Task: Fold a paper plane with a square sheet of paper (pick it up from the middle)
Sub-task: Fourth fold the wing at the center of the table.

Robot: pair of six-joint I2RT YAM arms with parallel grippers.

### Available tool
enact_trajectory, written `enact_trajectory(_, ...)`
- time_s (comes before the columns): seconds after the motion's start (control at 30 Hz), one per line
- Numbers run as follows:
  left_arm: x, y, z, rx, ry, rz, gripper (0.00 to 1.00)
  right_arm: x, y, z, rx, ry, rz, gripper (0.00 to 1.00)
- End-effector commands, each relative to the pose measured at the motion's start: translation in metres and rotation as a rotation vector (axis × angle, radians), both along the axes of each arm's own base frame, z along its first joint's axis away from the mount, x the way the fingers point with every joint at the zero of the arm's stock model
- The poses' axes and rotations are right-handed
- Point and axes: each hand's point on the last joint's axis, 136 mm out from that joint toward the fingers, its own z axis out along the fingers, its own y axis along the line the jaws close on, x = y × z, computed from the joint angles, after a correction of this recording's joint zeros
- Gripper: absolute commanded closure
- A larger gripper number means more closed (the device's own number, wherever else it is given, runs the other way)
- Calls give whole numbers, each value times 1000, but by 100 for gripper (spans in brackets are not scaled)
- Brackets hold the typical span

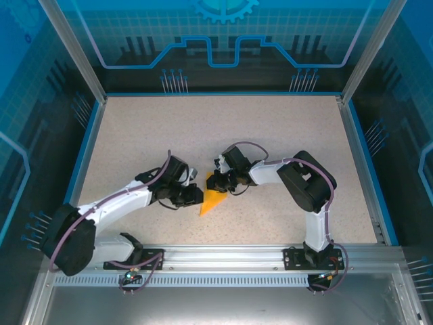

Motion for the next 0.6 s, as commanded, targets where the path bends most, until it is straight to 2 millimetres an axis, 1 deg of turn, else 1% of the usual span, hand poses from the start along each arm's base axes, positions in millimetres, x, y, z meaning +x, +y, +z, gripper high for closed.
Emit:
enact_trajectory(0.0, 17, -16, 0, -55, -7, -12, 82, -24, -39, -70, -230, 114, -32, 87)
enact_trajectory(0.13, 22, -23, -16, -64, 12, -24, 85, -26, -40, -71, -232, 116, -32, 87)
enact_trajectory(0.3, 19, -22, -39, -60, 44, -21, 86, -27, -41, -72, -231, 119, -30, 87)
enact_trajectory(0.43, 8, -14, -59, -26, 93, -12, 86, -27, -41, -73, -237, 121, -29, 87)
enact_trajectory(0.57, -10, -4, -82, 9, 163, -13, 87, -28, -42, -75, -242, 127, -29, 87)
